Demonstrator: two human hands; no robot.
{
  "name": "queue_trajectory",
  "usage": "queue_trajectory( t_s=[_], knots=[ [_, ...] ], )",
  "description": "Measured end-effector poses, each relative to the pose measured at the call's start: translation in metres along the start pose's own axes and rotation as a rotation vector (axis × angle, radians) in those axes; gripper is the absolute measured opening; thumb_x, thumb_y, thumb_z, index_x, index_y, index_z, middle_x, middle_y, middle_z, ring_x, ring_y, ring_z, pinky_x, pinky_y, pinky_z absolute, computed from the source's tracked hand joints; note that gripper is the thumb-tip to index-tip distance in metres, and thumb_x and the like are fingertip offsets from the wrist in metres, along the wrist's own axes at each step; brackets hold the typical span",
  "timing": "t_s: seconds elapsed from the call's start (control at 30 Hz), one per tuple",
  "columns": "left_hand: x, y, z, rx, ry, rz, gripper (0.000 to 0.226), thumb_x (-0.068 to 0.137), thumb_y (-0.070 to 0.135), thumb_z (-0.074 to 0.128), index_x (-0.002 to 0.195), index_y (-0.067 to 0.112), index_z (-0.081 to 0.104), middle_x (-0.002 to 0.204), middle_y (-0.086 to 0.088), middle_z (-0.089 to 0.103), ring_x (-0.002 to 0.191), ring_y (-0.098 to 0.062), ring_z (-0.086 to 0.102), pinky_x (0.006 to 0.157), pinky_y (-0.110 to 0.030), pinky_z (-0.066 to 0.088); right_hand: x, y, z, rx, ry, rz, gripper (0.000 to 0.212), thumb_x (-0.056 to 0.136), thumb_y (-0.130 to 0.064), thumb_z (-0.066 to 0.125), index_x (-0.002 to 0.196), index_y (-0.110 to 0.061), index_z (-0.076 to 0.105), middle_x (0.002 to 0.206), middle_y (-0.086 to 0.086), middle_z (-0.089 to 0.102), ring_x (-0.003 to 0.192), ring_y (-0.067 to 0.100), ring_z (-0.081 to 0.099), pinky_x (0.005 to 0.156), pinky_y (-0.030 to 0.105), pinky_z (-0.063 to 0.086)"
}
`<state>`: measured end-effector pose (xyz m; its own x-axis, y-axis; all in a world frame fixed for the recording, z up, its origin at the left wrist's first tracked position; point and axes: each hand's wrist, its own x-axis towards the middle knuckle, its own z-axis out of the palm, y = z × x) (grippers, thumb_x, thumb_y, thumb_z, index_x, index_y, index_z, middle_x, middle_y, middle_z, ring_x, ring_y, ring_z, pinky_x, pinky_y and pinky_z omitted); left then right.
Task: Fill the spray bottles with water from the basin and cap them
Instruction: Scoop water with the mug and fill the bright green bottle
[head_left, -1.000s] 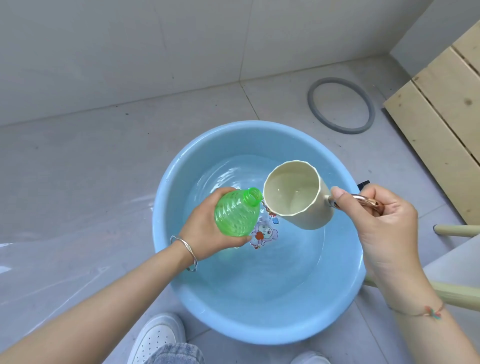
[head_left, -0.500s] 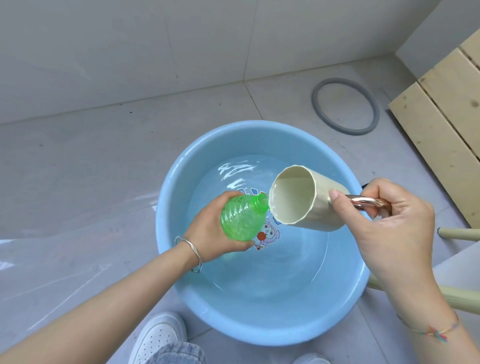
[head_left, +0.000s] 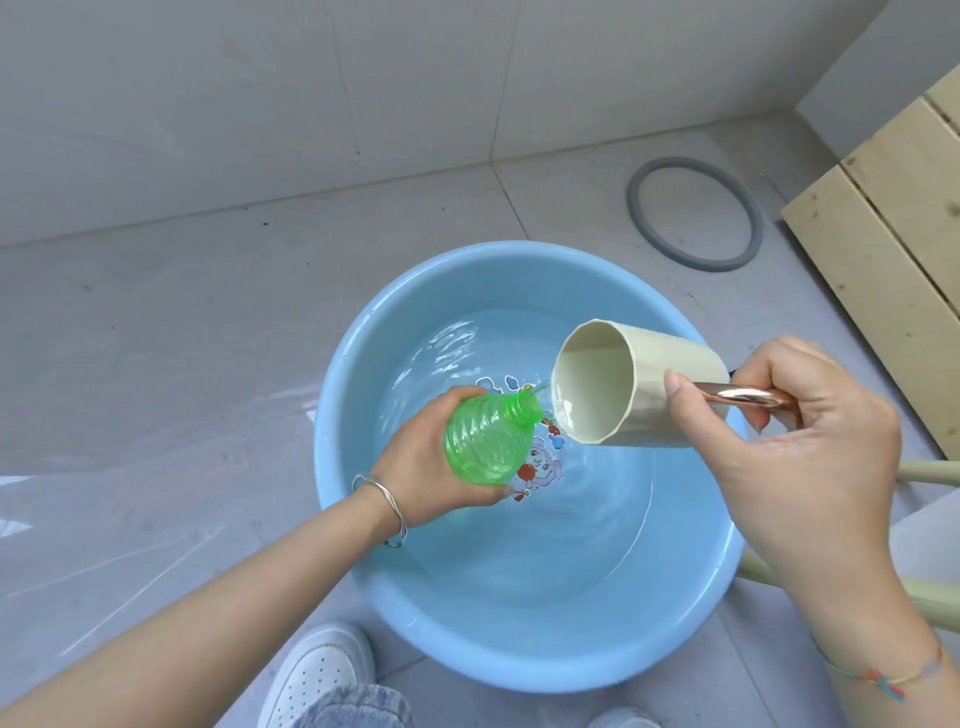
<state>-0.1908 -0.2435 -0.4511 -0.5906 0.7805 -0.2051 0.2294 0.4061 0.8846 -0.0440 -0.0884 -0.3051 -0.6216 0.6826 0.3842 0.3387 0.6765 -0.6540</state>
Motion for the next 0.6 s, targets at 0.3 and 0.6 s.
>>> queue_trajectory(
  t_s=[0.3, 0.6],
  knots=[
    [-0.001, -0.003, 0.002, -0.012, -0.021, -0.029, 0.091, 0.041, 0.063, 0.083, 0.123, 0.041, 0.047, 0.116, 0.027, 0.057, 0.109, 0.007, 0.053, 0.092, -0.009, 0.039, 0.001, -0.005, -0.001, -0.066, 0.0, -0.1, 0.042, 0.076, -0.019, 0.072, 0.056, -0.012, 0.036, 0.057, -0.004, 0.036, 0.062, 0.013, 0.036, 0.058, 0.018, 0.026],
    [-0.001, -0.005, 0.005, -0.017, -0.015, -0.025, 0.092, 0.043, 0.063, 0.083, 0.124, 0.037, 0.048, 0.116, 0.022, 0.059, 0.111, -0.002, 0.056, 0.098, -0.028, 0.045, 0.003, -0.012, 0.001, -0.15, 0.002, -0.203, 0.04, 0.075, -0.017, 0.073, 0.055, -0.011, 0.038, 0.057, -0.004, 0.035, 0.063, 0.017, 0.028, 0.063, 0.028, 0.025]
  ],
)
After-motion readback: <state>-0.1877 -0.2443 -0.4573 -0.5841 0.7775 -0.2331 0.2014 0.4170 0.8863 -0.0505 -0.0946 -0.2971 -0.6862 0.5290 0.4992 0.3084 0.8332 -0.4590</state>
